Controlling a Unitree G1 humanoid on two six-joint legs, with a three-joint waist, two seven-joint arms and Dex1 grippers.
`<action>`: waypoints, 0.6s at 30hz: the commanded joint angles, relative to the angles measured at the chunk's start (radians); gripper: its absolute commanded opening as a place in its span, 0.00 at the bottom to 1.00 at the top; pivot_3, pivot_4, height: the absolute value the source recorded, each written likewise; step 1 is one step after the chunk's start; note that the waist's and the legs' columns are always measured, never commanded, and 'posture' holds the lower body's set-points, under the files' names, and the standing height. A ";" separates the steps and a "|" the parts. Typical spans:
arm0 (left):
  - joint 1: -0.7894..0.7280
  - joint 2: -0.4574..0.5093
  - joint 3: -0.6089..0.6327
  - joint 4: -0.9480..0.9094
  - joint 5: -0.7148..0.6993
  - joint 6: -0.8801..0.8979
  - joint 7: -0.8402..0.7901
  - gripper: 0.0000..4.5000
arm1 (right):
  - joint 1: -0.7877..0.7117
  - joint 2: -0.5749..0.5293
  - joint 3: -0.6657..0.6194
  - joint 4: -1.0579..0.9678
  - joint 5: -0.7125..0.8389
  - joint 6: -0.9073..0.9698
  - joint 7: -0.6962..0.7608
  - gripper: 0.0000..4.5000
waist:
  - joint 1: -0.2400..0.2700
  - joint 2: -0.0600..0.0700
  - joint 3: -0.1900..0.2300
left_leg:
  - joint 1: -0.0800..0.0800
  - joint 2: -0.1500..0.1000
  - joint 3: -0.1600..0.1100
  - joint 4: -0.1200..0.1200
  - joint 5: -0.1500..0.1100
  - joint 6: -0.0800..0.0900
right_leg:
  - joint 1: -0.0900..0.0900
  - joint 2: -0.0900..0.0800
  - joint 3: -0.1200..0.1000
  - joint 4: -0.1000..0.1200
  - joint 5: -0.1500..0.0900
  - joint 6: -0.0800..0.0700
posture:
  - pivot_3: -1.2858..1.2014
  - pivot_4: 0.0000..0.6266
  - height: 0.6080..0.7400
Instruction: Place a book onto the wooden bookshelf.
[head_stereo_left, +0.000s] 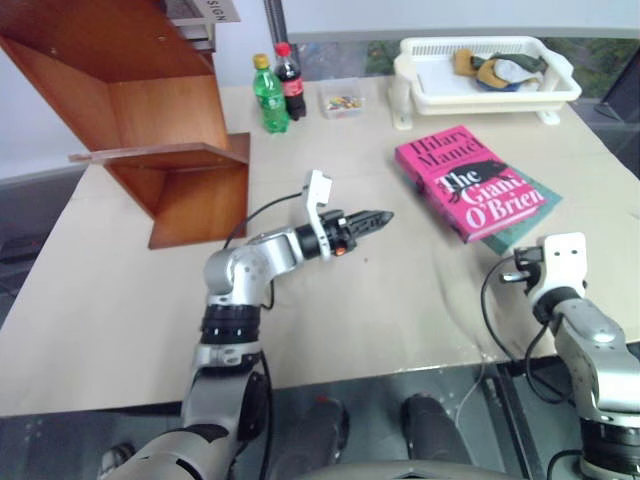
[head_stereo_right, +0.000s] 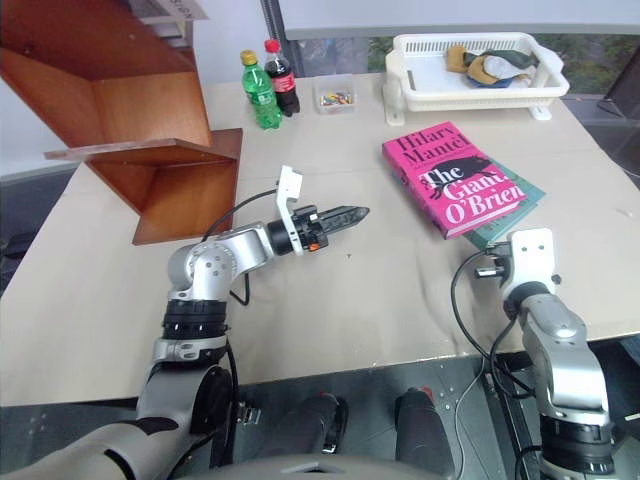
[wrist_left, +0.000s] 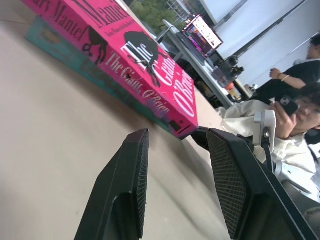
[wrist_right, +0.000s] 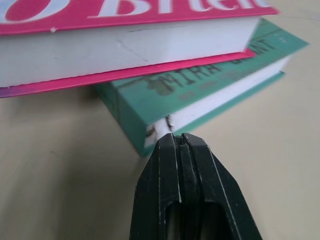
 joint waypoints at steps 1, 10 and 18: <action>0.008 0.020 0.013 -0.039 -0.012 -0.029 0.002 0.44 | -0.008 0.015 0.031 -0.029 0.036 -0.065 0.063 0.01 | 0.002 0.000 0.000 | 0.000 0.000 0.000 0.000 0.000 0.000 | 0.000 0.000 0.000 0.000 0.000 0.000 | 0.52 0.24 1.00; -0.011 0.031 0.010 0.022 -0.004 -0.062 -0.001 0.44 | 0.022 0.024 0.095 -0.085 0.077 -0.110 0.157 0.01 | 0.004 0.000 0.000 | 0.000 0.000 -0.001 0.000 0.000 0.000 | 0.000 0.000 -0.001 0.000 0.000 0.000 | 0.52 0.24 1.00; -0.154 -0.072 0.040 0.279 -0.039 -0.021 0.023 0.55 | 0.114 -0.004 0.086 -0.222 0.101 -0.088 0.173 0.00 | 0.014 0.000 0.000 | -0.001 -0.001 -0.002 0.001 0.000 0.000 | 0.000 -0.001 -0.002 -0.001 0.000 0.000 | 0.52 0.24 1.00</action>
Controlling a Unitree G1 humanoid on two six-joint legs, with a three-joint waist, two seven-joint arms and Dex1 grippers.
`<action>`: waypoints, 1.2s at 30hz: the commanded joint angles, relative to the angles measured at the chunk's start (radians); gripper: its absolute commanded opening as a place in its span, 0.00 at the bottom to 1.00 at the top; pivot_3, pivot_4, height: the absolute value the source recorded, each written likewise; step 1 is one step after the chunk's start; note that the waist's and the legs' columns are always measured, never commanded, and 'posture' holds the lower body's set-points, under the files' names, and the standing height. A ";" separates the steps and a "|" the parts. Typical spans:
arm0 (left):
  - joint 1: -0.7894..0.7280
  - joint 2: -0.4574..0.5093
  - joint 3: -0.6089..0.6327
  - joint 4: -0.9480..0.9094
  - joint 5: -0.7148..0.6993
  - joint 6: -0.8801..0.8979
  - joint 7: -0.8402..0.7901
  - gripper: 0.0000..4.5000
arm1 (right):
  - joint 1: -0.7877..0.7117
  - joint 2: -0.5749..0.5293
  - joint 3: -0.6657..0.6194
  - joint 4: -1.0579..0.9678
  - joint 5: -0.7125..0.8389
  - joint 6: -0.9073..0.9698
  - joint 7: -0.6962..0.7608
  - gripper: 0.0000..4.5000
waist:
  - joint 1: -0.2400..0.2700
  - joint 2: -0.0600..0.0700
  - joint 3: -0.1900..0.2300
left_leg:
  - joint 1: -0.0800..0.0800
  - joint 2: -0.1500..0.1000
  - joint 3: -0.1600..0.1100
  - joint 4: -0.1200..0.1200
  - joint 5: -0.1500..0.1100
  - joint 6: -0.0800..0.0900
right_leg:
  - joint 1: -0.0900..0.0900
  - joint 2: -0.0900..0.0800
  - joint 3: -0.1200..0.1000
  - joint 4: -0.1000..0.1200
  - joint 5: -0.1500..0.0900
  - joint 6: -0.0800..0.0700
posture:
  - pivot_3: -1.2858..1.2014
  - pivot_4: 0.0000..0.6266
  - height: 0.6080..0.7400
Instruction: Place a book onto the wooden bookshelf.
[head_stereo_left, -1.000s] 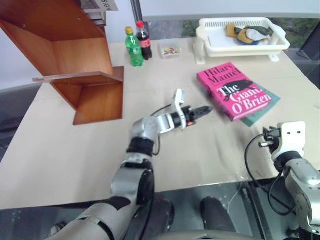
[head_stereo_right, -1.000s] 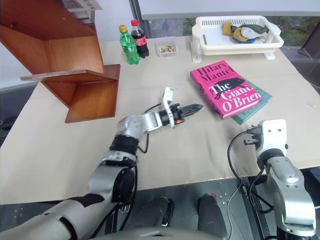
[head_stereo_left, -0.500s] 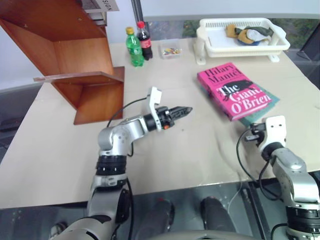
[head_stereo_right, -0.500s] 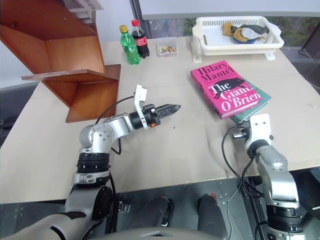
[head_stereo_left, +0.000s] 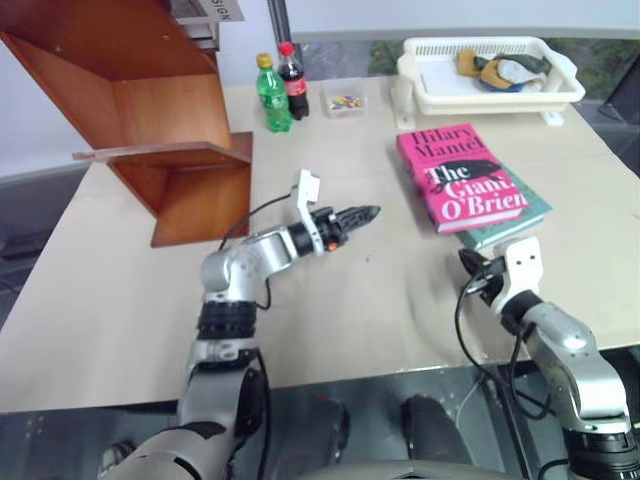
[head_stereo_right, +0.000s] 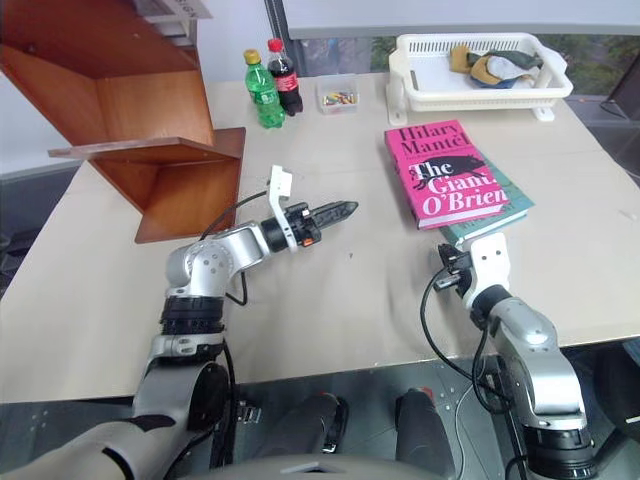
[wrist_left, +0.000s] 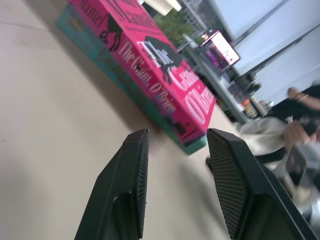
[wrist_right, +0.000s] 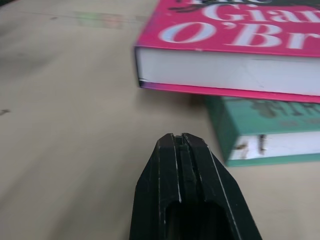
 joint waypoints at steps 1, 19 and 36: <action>-0.089 -0.050 -0.002 0.136 -0.008 0.003 -0.005 0.60 | 0.048 -0.039 -0.031 -0.127 0.021 0.003 0.021 0.00 | 0.004 0.000 0.000 | 0.000 0.000 0.000 0.000 0.000 0.000 | 0.000 0.000 0.000 0.000 0.000 0.000 | 0.52 0.24 1.00; -0.477 -0.304 0.197 0.905 0.072 -0.361 0.123 1.00 | 0.203 -0.176 -0.083 -0.606 -0.085 0.163 -0.071 0.74 | 0.016 -0.004 0.002 | -0.001 -0.001 0.000 0.000 0.000 0.000 | 0.000 0.000 -0.001 -0.002 0.000 0.001 | 0.52 0.24 1.00; -0.542 -0.324 0.347 1.027 0.072 -0.431 0.168 0.52 | 0.254 -0.196 -0.109 -0.625 -0.061 0.129 -0.108 0.76 | 0.017 -0.004 0.002 | -0.001 0.000 -0.001 0.000 0.000 0.000 | 0.000 0.000 -0.001 -0.002 0.000 0.001 | 0.52 0.24 1.00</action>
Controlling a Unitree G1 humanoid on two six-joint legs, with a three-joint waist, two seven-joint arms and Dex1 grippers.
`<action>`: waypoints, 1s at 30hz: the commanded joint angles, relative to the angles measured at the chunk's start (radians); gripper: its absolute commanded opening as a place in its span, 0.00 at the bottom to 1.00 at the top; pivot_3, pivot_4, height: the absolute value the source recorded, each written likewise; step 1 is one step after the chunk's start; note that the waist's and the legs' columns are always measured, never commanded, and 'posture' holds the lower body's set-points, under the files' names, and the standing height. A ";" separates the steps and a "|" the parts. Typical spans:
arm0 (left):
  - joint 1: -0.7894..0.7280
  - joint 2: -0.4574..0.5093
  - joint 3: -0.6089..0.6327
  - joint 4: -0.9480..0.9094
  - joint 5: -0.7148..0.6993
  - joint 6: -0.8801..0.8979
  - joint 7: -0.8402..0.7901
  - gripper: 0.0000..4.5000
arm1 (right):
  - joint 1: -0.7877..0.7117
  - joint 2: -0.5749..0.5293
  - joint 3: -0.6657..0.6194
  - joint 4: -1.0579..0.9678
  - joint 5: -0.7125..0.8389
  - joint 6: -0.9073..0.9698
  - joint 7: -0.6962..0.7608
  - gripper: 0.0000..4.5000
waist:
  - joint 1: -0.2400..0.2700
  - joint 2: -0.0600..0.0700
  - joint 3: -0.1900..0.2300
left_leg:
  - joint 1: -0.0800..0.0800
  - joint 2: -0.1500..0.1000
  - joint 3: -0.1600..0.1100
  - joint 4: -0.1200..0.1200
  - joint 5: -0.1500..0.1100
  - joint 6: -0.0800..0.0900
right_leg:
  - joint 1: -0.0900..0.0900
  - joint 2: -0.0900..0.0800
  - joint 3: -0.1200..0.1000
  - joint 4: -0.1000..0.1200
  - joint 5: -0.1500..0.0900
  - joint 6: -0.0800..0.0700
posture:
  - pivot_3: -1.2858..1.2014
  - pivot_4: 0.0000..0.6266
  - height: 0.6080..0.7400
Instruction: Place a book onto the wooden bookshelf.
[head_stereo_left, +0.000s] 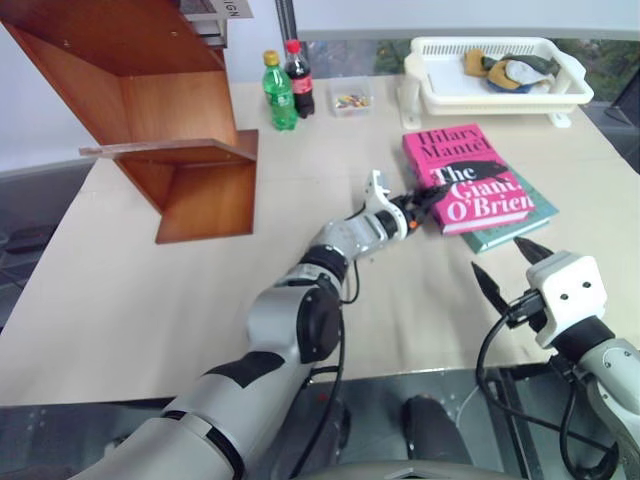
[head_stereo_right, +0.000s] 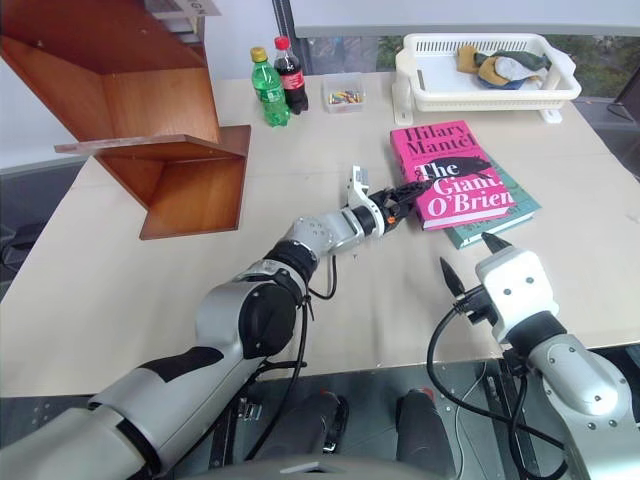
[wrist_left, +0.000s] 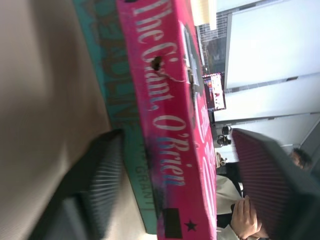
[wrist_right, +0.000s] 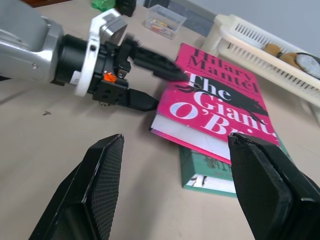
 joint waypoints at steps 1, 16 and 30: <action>-0.040 -0.027 0.020 0.008 -0.007 0.005 -0.001 0.47 | 0.011 -0.009 -0.026 -0.043 0.013 -0.030 -0.020 0.76 | 0.000 0.000 0.000 | 0.000 0.000 0.000 0.000 0.000 0.000 | 0.000 0.000 0.000 0.000 0.000 0.000 | 0.52 0.24 1.00; -0.052 -0.033 0.058 0.023 -0.001 0.008 0.013 0.35 | 0.062 -0.029 -0.016 -0.043 0.027 -0.070 -0.081 0.76 | 0.001 0.000 0.000 | 0.000 0.000 0.000 0.000 0.000 0.000 | 0.000 0.000 0.000 0.000 0.000 0.000 | 0.52 0.24 1.00; -0.051 0.009 0.050 0.003 0.009 0.043 -0.034 0.19 | 0.038 -0.037 0.008 -0.043 0.025 -0.052 -0.098 0.76 | 0.000 0.000 0.000 | 0.000 0.000 0.000 0.000 0.000 0.000 | 0.000 0.000 0.000 0.000 0.000 0.000 | 0.52 0.24 1.00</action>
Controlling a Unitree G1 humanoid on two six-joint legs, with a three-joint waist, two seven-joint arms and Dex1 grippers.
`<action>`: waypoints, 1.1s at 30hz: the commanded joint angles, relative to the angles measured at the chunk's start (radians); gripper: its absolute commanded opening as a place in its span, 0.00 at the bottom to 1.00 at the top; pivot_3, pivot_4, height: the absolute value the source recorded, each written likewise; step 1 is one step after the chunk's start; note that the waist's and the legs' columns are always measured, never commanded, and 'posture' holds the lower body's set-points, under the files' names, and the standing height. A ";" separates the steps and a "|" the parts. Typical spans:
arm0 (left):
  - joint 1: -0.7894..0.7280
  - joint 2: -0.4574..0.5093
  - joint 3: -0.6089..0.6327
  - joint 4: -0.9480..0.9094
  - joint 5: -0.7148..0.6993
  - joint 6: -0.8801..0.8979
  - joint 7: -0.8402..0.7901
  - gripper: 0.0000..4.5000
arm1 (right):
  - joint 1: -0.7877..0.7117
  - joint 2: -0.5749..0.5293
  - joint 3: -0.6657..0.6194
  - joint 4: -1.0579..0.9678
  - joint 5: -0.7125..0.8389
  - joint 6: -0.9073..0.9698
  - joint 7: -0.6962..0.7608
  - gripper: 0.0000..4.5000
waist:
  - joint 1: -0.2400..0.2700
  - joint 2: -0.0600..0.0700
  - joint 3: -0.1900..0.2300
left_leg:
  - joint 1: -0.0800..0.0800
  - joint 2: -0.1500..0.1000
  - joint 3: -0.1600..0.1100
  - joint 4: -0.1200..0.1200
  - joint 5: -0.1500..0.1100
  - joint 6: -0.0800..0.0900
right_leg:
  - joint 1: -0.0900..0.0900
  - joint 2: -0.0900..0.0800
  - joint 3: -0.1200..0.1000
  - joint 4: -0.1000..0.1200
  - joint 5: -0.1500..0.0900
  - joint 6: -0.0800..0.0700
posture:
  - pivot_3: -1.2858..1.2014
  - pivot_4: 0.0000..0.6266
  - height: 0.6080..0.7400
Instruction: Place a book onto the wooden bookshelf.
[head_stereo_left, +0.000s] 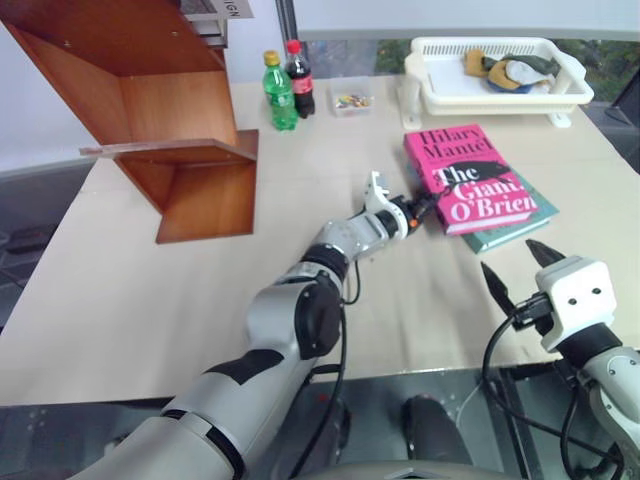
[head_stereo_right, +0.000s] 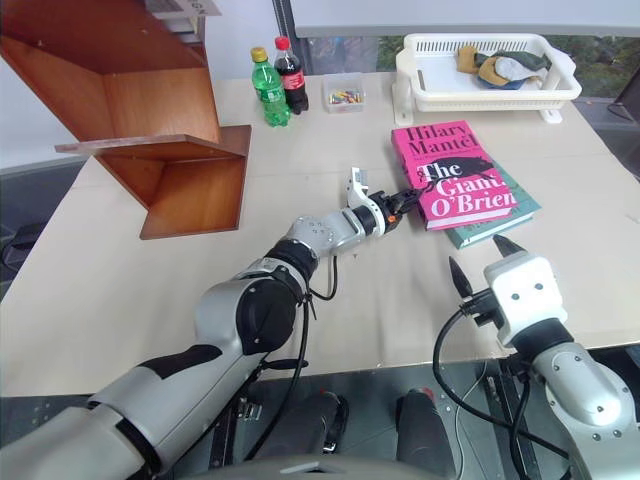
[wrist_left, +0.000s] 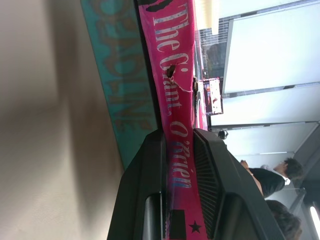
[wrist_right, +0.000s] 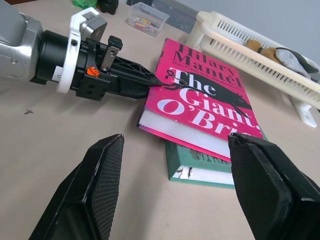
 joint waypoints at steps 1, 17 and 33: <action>-0.031 0.013 0.001 -0.033 -0.008 0.041 -0.051 0.19 | -0.011 -0.009 0.003 -0.043 -0.002 -0.006 -0.008 0.76 | 0.000 0.000 0.000 | 0.000 0.000 0.000 0.000 0.000 0.000 | 0.000 0.000 0.000 0.000 0.000 0.000 | 0.52 0.24 1.00; 0.021 0.096 -0.057 -0.208 -0.014 0.191 -0.121 0.01 | -0.088 0.007 0.026 0.002 -0.009 0.026 0.049 0.76 | -0.001 0.000 0.000 | 0.000 0.000 0.000 0.000 0.000 0.000 | 0.000 0.000 0.000 0.001 0.000 0.000 | 0.52 0.24 1.00; 0.357 0.295 -0.515 -1.076 0.163 0.071 -0.357 0.01 | -0.187 0.009 0.045 0.115 -0.006 -0.011 0.140 0.76 | -0.007 0.000 0.000 | 0.000 0.001 0.001 0.000 0.000 0.000 | -0.001 0.000 0.002 0.001 0.000 -0.001 | 0.52 0.24 1.00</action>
